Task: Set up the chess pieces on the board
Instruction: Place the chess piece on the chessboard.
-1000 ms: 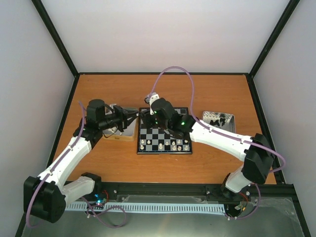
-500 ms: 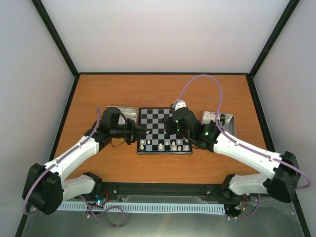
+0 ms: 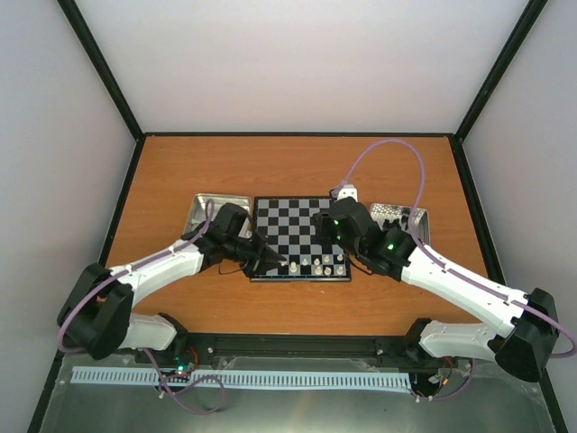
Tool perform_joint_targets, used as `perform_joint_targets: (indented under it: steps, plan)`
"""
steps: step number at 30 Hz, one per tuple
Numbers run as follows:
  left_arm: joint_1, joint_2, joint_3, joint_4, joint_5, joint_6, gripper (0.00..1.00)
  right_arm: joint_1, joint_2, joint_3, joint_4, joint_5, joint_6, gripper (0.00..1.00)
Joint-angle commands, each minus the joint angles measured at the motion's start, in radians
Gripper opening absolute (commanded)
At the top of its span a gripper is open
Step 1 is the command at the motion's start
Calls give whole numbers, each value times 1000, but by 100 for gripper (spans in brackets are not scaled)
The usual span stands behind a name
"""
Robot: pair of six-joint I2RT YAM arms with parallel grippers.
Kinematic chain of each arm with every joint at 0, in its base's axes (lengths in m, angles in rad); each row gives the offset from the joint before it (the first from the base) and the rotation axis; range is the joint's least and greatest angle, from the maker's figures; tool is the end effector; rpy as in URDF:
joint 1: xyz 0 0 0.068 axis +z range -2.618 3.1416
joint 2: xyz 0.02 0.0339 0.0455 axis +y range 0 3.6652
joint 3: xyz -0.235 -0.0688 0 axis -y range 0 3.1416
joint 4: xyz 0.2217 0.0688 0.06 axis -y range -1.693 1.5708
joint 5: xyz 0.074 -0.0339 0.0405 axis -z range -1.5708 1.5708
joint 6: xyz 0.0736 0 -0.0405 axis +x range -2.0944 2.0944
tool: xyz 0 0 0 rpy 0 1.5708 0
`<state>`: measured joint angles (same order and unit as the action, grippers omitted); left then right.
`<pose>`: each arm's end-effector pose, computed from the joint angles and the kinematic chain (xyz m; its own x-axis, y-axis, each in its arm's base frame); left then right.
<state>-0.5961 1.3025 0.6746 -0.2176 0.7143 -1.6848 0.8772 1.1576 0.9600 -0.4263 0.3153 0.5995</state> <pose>0.1867 -0.1849 0.1614 -0.7083 -0.4266 0.5625 -0.7044 0.3740 -0.6033 0.1912 0.1943 0.2599 -0.6301 0.0812 -0.7723 -0.2600 0.9151 0.3084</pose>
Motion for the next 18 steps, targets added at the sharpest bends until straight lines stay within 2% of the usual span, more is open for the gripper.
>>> perform_joint_targets:
  steps: [1,10,18]
  plan:
    - [-7,66,97,-78,-28,63,3,-11,-22,-18,1,28,18,43]
    - [-5,194,267,-251,-136,216,4,-29,-59,-49,-9,31,29,43]
    - [-7,210,269,-334,-152,243,4,-37,-80,-64,-15,44,34,43]
